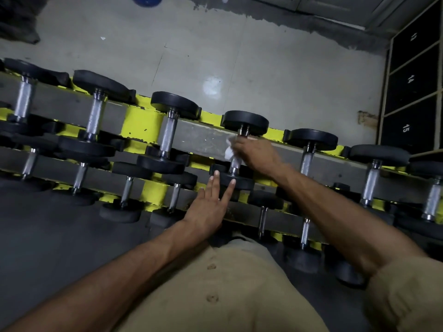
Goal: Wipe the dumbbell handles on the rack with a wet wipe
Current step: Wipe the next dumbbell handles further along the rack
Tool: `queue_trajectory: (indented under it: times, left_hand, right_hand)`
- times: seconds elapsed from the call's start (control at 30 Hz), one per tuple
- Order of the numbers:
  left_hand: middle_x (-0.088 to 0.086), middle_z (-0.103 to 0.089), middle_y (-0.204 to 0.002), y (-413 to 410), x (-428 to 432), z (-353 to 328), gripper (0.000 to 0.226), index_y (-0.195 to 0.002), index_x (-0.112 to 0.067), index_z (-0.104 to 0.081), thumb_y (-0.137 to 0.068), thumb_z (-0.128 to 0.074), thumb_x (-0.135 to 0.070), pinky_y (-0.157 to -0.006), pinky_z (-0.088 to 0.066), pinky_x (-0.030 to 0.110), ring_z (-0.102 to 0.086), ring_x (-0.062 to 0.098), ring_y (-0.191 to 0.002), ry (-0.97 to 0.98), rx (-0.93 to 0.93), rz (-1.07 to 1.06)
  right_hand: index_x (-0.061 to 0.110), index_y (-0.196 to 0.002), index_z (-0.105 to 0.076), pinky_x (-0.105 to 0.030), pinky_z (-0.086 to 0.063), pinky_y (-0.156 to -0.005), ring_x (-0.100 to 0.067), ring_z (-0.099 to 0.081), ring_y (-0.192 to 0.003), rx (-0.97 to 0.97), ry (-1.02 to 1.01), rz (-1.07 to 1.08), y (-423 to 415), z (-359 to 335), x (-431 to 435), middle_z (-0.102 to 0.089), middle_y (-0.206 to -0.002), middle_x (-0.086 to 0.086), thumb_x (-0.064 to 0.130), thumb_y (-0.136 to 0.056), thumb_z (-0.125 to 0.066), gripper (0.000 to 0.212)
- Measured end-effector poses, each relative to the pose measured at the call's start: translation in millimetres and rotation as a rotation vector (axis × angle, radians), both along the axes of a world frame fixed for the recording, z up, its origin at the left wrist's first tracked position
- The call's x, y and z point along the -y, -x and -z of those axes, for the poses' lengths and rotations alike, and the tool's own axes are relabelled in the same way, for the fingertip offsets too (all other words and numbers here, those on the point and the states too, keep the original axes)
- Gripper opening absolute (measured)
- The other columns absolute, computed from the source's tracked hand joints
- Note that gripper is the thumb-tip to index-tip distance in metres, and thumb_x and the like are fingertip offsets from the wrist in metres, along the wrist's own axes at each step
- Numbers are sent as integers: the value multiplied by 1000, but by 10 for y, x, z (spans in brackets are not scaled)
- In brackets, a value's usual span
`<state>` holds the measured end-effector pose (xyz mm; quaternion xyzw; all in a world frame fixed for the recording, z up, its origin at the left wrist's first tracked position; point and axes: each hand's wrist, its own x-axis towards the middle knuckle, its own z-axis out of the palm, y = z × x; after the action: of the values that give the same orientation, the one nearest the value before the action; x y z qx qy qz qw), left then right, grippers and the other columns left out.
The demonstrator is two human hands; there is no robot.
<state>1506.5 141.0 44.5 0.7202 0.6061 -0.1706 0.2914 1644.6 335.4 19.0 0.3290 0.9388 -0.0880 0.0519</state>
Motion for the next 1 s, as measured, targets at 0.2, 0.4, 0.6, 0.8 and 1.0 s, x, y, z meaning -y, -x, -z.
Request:
queue_trajectory:
  times: [0.2,0.4,0.6,0.8,1.0]
  left_hand:
    - [37,35,-159,-93,34,-64,95,-159,-12,31,-105,-47,-7,-129,-16,54,13,49,-157,-2,-7,-69]
    - [37,34,-160,-161,59,-78,111,-160,-11,30,-98,-62,-6,-128,-17,52,10,48,-158,13,-52,-104]
    - [38,33,-159,-230,62,-99,115,-159,-10,31,-97,-66,-8,-127,-18,52,8,49,-158,26,-85,-127]
    - [37,33,-160,-246,64,-65,114,-158,-11,33,-97,-64,-9,-128,-16,53,8,48,-158,27,-78,-157]
    - [38,34,-159,-207,60,-15,112,-158,-11,34,-98,-62,-8,-129,-16,53,7,49,-158,14,-71,-146]
  right_hand:
    - [24,-89,-68,-30,-48,-59,-22,-66,-86,-6,105,-101,24,-83,2,-66,-98,2,33,-91,-65,10]
    - [21,-90,-56,-34,-48,-63,-21,-57,-79,-332,232,329,-1,195,334,-59,-94,0,23,-89,-66,10]
    - [23,-77,-59,-28,-41,-59,-9,-57,-67,-415,510,698,-99,395,429,-64,-73,9,23,-83,-77,19]
    - [19,-95,-55,-32,-50,-67,-13,-61,-78,-696,533,928,36,472,440,-64,-87,3,21,-95,-66,11]
    - [14,-116,-53,-36,-52,-77,-23,-60,-90,-672,700,1084,188,427,351,-62,-106,-4,26,-104,-48,19]
